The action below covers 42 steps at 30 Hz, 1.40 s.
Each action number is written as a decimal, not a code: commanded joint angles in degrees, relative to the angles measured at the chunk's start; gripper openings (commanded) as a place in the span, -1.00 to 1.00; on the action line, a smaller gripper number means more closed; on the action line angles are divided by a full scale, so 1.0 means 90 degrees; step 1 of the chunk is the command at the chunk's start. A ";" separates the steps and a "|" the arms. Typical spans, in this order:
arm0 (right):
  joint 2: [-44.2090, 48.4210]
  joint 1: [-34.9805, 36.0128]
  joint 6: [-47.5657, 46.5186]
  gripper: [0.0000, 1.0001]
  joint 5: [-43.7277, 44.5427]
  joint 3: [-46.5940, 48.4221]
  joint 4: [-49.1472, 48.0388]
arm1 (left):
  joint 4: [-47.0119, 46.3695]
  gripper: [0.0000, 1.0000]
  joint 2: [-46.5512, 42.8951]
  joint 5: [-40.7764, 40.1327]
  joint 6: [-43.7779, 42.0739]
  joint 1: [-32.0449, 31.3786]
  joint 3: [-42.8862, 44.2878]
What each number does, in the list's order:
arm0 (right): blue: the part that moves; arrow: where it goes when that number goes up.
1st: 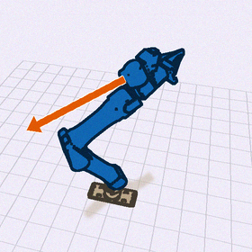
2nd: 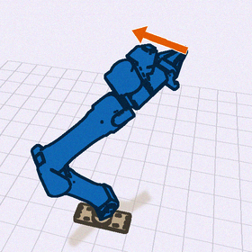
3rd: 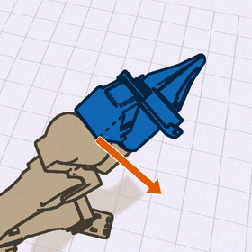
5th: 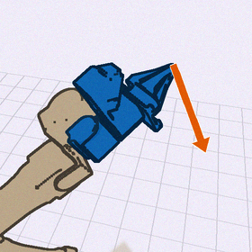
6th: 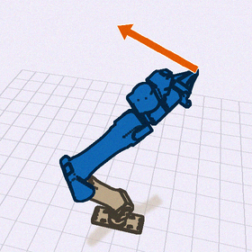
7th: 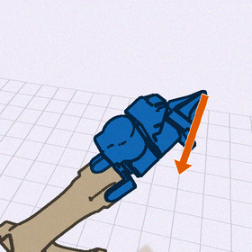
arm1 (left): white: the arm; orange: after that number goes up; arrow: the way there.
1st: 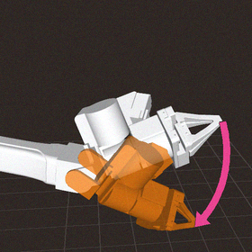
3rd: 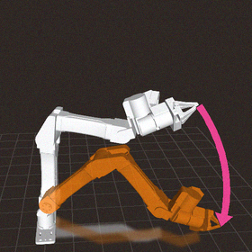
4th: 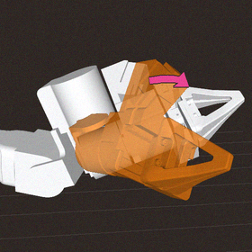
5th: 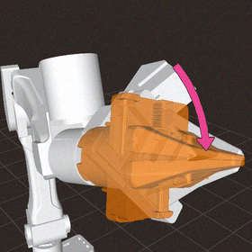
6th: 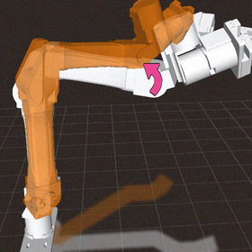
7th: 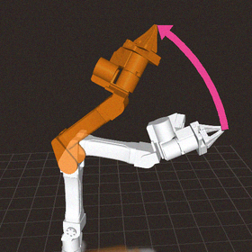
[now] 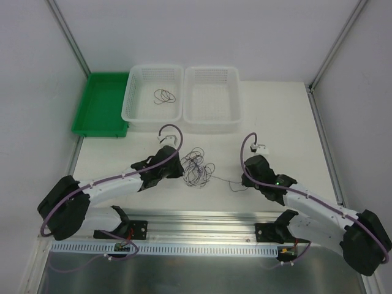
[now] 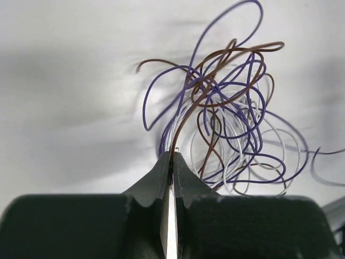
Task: Untangle the cables
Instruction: Untie the cable.
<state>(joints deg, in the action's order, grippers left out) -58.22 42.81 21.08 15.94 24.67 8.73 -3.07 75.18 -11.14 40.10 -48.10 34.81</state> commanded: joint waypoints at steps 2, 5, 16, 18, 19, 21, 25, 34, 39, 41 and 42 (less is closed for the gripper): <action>0.0998 -0.0273 -0.0349 -0.99 0.1313 0.0413 0.1644 | 0.0623 -1.00 -0.1124 -0.0577 -0.0099 0.0539 -0.0449; 0.1691 -0.0430 -0.0554 -0.99 0.1500 0.0599 0.2104 | 0.1102 -1.00 -0.1867 -0.0803 -0.0304 0.0734 -0.0508; 0.2834 -0.0547 -0.0945 -0.99 0.1860 0.1663 0.3042 | 0.2147 -1.00 -0.2513 -0.1409 -0.0579 0.1222 -0.0517; 0.2991 -0.0616 -0.1043 -0.99 0.2017 0.2014 0.3238 | 0.2274 -1.00 -0.2533 -0.1477 -0.0452 0.1525 -0.0663; 0.3050 -0.0645 -0.1169 -0.99 0.2211 0.2151 0.3432 | 0.2294 -1.00 -0.2542 -0.1506 -0.0432 0.1632 -0.0713; 0.3216 -0.0664 -0.1306 -0.99 0.2388 0.2668 0.3619 | 0.2343 -1.00 -0.2572 -0.1487 -0.0441 0.1992 -0.0830; 0.3256 -0.0684 -0.1775 -0.99 0.2690 0.3751 0.4174 | 0.2392 -1.00 -0.2620 -0.1273 -0.0500 0.2463 -0.0899; 0.2992 -0.0674 -0.2128 -0.99 0.2126 0.4575 0.4293 | 0.2470 -1.00 -0.2699 -0.0961 -0.0471 0.2610 -0.0713; 0.2660 -0.0684 -0.1923 -0.99 0.1706 0.3911 0.3992 | 0.2480 -0.82 -0.2484 -0.0102 -0.0724 0.2610 -0.0479; 0.2533 -0.0684 -0.1893 -0.99 0.1647 0.3657 0.3845 | 0.2480 -0.66 -0.2571 0.0347 -0.0802 0.2610 -0.0411; 0.2494 -0.0684 -0.1893 -0.99 0.1617 0.3608 0.3738 | 0.2480 -0.57 -0.2639 0.0465 -0.0841 0.2619 -0.0391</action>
<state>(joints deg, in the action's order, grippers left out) -34.20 36.93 4.01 32.75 58.89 45.10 18.98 52.56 -13.39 34.44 -25.36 28.64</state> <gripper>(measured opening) 0.015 0.181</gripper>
